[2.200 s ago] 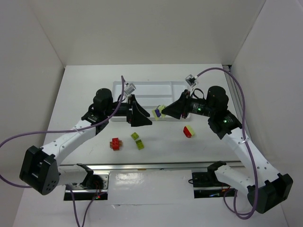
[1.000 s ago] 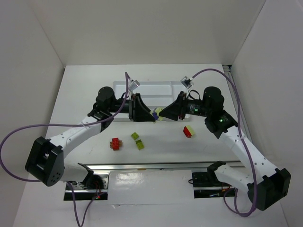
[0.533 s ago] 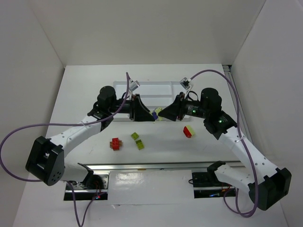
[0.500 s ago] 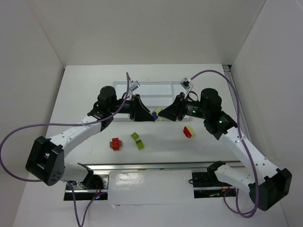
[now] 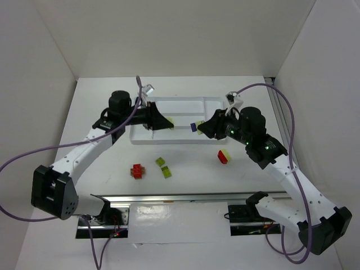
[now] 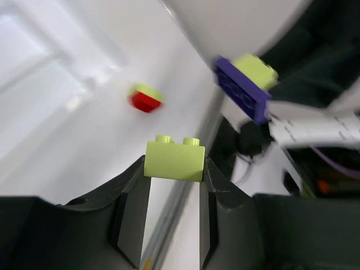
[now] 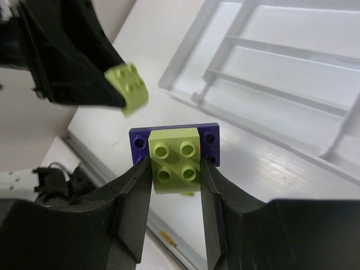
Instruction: Sort the legos into containers by color
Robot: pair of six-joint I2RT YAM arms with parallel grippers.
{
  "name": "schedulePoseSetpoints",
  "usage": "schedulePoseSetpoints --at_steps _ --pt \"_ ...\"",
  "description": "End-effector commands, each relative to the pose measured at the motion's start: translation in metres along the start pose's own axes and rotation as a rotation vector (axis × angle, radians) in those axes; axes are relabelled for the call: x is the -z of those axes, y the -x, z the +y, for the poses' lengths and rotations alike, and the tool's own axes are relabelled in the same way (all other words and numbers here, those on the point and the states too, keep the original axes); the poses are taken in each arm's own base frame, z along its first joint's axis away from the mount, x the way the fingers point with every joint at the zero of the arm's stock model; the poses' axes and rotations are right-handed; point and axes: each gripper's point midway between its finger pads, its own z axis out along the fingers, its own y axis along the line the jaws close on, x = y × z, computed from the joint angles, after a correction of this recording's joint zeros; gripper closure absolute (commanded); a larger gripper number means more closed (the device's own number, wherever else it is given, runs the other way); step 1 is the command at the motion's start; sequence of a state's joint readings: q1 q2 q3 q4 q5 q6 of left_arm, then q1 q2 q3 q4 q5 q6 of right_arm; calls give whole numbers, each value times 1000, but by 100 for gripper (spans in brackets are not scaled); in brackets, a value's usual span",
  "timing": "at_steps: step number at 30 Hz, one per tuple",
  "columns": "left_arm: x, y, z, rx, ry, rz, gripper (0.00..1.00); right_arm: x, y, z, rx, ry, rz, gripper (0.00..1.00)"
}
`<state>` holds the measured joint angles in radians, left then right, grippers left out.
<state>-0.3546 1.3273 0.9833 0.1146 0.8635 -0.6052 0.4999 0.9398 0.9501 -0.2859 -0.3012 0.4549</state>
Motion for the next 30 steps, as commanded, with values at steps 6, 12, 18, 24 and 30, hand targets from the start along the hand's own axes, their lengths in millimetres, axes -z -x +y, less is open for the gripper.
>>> schedulePoseSetpoints --at_steps 6,12,18,24,30 --pt "42 46 172 245 906 13 100 -3 24 -51 15 -302 -95 86" --pt "42 51 245 322 1132 49 100 -6 18 -67 29 -374 -66 85" --pt "44 41 291 368 1201 83 100 -7 9 -79 32 -405 -44 84" --pt "46 27 305 397 1250 128 95 -15 0 -83 27 -401 -10 82" --pt "56 45 279 346 1228 87 19 -18 -2 -75 33 -356 4 82"
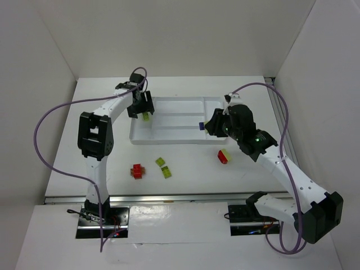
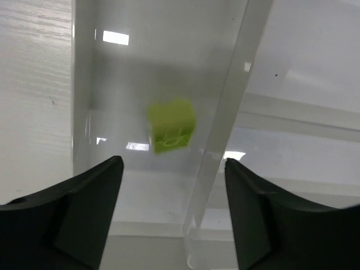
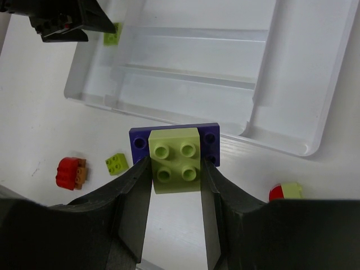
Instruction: Sort the legos into containers by color
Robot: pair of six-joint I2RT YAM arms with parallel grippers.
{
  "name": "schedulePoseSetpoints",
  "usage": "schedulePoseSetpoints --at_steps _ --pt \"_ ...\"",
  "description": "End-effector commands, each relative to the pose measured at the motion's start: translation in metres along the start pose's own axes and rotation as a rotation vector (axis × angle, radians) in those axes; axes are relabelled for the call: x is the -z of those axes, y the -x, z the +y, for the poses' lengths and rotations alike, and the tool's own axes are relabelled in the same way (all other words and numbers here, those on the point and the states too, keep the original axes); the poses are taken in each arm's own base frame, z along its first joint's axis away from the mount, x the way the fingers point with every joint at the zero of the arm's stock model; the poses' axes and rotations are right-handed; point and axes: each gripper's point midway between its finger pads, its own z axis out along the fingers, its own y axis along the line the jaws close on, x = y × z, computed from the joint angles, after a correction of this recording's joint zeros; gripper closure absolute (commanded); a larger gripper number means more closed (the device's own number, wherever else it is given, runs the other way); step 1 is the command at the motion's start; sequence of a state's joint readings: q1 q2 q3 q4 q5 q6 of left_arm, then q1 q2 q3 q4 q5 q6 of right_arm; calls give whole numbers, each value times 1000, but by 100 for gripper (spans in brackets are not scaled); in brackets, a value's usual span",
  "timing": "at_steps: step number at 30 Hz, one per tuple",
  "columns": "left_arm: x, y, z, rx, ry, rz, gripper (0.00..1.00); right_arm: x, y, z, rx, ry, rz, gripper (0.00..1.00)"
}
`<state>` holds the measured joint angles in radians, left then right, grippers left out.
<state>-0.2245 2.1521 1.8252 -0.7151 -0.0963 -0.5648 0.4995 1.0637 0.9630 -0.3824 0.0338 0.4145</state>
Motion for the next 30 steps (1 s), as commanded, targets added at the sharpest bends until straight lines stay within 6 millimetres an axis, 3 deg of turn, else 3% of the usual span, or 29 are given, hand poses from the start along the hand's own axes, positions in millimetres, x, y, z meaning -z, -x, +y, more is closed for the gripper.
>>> schedulePoseSetpoints --at_steps 1,4,5,6,7,8,9,12,14,18,20,25,26,30 --pt "57 24 -5 6 -43 -111 13 2 12 8 16 35 -33 82" --pt "88 11 -10 -26 -70 -135 14 6 12 9 16 45 -29 82" --pt "95 -10 -17 -55 -90 -107 15 9 14 10 16 49 -38 82" --pt "134 -12 -46 -88 -221 -179 18 8 8 8 16 42 -21 82" --pt "148 -24 -47 -114 -274 -165 18 8 8 7 16 42 -21 82" --pt "150 -49 -64 -167 -371 -157 18 10 11 7 16 38 -34 82" --pt "192 -66 -89 -213 -580 -157 18 11 8 6 16 33 -24 82" --pt "226 -111 -129 -258 -899 -95 14 10 3 6 21 29 -15 82" --pt "239 -128 -146 -281 -989 -70 14 10 2 9 26 38 -11 82" --pt "251 -155 -183 -334 -1165 -4 14 11 -1 14 32 56 -3 82" --pt "243 -163 -194 -337 -1161 3 14 12 1 20 36 76 -4 82" --pt "230 -156 -209 -359 -1164 17 14 12 4 29 36 105 13 82" --pt "228 -159 -209 -362 -1169 36 16 9 -3 29 41 102 39 82" --pt "230 -160 -219 -384 -1231 64 17 6 -2 30 41 97 49 82"
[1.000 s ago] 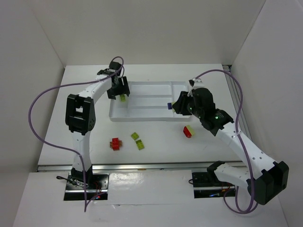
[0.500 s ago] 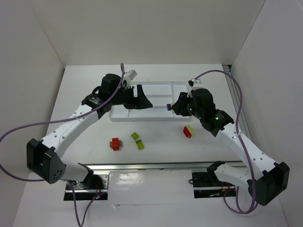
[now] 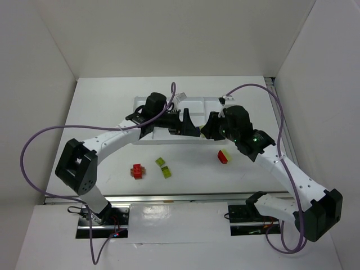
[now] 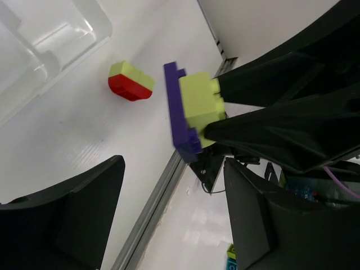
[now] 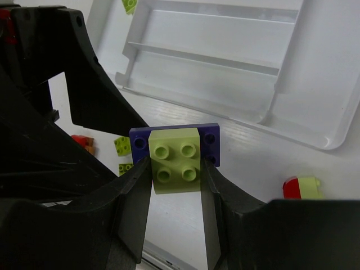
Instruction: Sort the legos into containers by color
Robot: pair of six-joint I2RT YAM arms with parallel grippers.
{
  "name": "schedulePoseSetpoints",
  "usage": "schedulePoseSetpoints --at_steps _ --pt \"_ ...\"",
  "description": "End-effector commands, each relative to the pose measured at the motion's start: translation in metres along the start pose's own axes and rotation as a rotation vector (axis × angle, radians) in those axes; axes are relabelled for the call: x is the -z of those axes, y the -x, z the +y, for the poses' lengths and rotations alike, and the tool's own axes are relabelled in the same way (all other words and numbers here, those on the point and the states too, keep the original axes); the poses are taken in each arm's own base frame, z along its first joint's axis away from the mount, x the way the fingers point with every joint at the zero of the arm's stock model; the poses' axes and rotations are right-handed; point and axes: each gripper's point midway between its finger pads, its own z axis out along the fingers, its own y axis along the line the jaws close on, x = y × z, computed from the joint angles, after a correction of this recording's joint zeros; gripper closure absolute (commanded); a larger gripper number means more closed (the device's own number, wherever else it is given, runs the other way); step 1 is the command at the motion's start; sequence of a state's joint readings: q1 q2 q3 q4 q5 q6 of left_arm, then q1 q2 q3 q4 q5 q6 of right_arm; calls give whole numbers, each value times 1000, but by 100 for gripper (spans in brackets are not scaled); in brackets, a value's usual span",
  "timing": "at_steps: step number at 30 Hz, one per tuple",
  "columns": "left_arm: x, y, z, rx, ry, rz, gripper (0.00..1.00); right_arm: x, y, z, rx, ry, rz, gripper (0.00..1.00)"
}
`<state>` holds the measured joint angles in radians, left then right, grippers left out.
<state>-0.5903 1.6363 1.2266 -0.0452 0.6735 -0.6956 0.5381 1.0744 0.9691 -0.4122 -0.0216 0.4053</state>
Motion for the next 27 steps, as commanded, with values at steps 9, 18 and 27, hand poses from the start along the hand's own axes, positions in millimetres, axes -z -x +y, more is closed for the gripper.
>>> schedulePoseSetpoints --at_steps 9,18,27 --pt "-3 32 -24 -41 -190 -23 37 3 18 12 15 23 -25 82" --pt "-8 26 -16 -21 -190 -7 40 0 16 11 24 15 -9 82" --pt "-11 28 -15 3 -195 5 88 0 14 10 24 10 1 82"
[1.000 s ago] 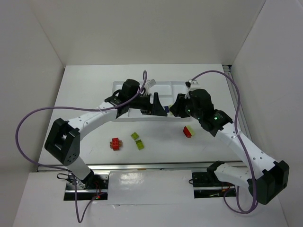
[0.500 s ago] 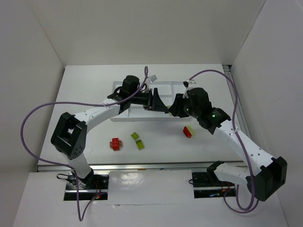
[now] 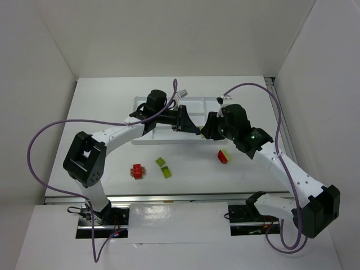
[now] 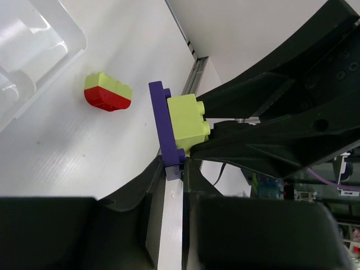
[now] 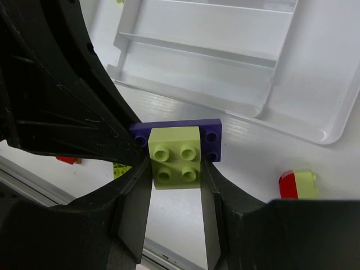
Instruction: Sort the legos into containers by color
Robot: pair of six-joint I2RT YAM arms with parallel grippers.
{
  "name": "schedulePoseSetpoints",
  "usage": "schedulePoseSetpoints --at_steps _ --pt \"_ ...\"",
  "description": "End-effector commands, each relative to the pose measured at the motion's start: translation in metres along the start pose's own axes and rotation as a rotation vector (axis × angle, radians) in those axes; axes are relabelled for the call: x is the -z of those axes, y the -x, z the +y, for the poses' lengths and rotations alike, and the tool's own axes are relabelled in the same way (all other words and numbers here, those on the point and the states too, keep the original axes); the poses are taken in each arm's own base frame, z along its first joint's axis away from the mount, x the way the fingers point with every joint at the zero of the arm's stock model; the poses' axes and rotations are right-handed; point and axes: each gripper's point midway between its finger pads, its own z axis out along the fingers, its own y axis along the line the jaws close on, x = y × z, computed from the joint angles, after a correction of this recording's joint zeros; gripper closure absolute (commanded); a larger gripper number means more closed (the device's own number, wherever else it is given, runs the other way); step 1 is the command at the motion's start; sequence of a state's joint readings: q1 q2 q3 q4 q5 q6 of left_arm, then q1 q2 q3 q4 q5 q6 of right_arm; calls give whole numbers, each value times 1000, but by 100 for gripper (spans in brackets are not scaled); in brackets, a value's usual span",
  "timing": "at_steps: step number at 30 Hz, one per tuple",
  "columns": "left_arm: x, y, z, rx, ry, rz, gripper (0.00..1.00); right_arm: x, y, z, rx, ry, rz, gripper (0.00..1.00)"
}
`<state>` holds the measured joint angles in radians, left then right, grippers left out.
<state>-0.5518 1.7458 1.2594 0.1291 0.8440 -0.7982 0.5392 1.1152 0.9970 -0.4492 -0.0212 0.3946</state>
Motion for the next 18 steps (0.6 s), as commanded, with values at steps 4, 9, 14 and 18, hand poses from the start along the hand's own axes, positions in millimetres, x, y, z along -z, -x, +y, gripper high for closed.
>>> schedulePoseSetpoints --at_steps 4,9,14,18 --pt "-2 15 -6 -41 9 -15 100 13 24 13 14 30 -67 82" --pt "7 22 12 -16 72 -38 100 24 39 14 3 23 -124 82" --pt "23 31 47 58 192 -80 100 31 50 18 2 29 -157 82" --pt "46 43 64 73 266 -127 100 25 54 18 2 24 -168 82"
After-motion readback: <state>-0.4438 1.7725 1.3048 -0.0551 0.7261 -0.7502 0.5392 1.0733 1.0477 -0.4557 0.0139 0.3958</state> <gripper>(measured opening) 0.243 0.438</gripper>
